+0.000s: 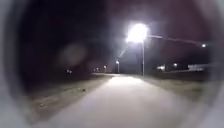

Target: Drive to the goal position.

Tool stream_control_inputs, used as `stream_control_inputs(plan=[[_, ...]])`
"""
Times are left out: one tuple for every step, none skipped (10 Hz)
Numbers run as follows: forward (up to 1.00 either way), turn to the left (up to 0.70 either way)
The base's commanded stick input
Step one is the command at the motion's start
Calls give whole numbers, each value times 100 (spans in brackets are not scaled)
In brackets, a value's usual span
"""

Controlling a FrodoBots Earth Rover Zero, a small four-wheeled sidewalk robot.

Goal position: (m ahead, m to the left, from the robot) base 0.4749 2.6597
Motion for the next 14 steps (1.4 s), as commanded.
stream_control_inputs(plan=[[100,0],[100,0],[100,0],[100,0],[100,0],[100,0],[100,0],[100,0],[100,-6],[100,-26],[100,-23],[100,-19],[100,-15],[100,-11]])
